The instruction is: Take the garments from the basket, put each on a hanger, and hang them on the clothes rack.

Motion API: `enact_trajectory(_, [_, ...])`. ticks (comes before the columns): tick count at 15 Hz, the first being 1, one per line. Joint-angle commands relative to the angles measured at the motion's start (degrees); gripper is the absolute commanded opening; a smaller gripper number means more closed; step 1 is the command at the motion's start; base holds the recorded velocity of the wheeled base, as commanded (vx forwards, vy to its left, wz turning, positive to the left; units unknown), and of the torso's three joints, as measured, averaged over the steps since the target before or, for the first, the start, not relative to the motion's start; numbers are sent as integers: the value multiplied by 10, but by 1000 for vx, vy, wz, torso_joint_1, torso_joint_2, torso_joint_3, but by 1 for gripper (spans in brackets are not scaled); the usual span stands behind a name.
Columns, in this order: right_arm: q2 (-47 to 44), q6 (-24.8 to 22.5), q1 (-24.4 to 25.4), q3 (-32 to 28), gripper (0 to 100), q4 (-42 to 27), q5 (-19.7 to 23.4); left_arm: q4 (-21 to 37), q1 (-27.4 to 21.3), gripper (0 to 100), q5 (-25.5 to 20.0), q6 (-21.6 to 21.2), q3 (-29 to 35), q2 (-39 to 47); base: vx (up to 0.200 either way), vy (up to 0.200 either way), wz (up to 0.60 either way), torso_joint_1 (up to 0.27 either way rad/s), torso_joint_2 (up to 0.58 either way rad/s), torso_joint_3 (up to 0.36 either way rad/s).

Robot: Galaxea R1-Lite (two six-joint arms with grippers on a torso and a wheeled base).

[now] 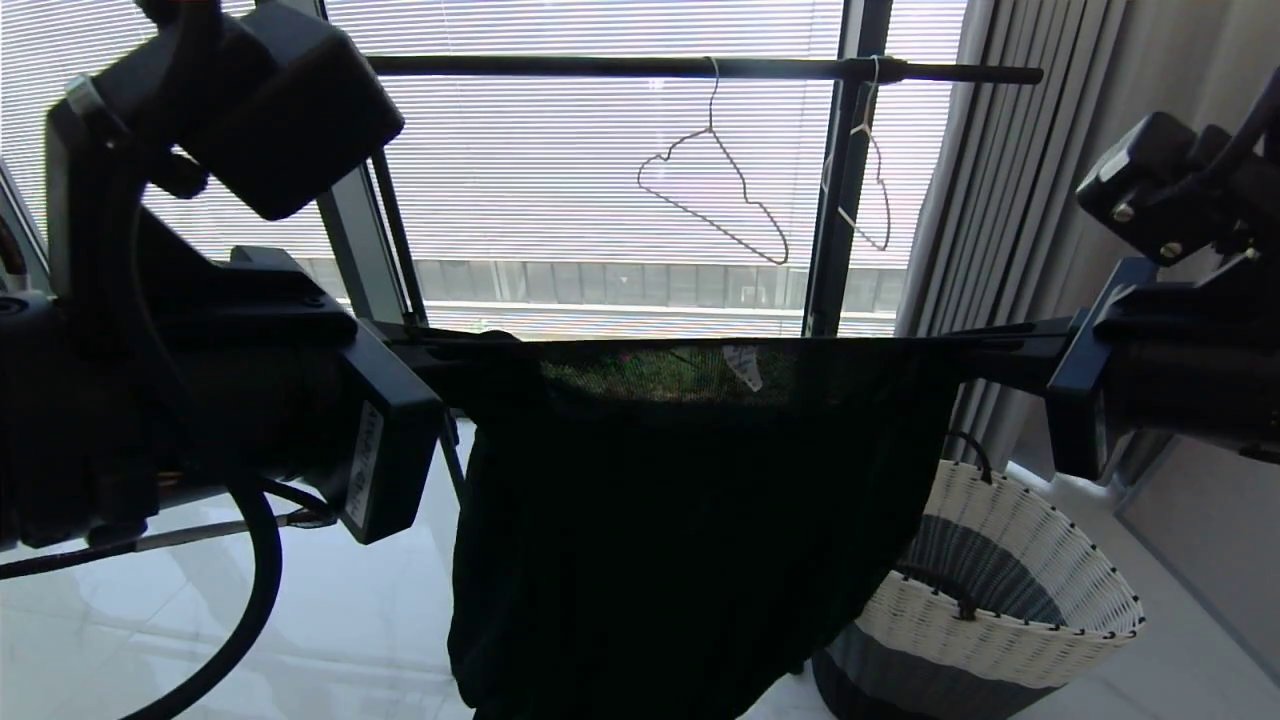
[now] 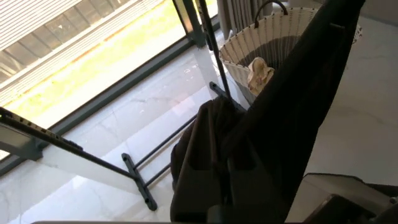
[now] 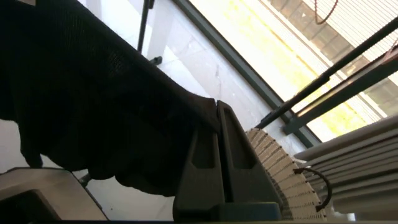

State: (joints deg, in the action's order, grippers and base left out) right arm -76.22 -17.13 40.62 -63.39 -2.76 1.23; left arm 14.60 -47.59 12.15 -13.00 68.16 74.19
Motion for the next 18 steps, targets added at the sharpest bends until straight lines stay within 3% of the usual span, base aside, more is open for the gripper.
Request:
enact_trajectory(1, [6,0,-7,-37,0,-14,2,1,-11,0,0,-1,12,9,0,0,0,0,0,0])
enact_trajectory(6, [77,-1,9,-11,0,-79,21,-21,-17,0,-19,-22,16,38,0,0,0,0,0,0])
enact_trajectory(7, [114,-1,40,-2,0,-124,49,-84,-16,0,-51,-27,30,69,0,0,0,0,0,0])
enact_trajectory(8, [127,-1,68,-3,0,-146,50,-107,-16,0,-54,-33,43,89,0,0,0,0,0,0])
enact_trajectory(10, [133,-1,102,-3,0,-160,49,-114,-16,0,-54,-34,58,104,0,0,0,0,0,0])
enact_trajectory(13, [128,-2,99,-3,0,-159,45,-110,-16,0,-53,-34,53,98,0,0,0,0,0,0])
enact_trajectory(15, [105,-1,69,-11,0,-129,38,-70,-20,0,-54,-30,50,75,0,0,0,0,0,0])
enact_trajectory(18, [45,-1,49,-61,0,-71,39,61,-62,0,-75,-1,50,19,0,0,0,0,0,0])
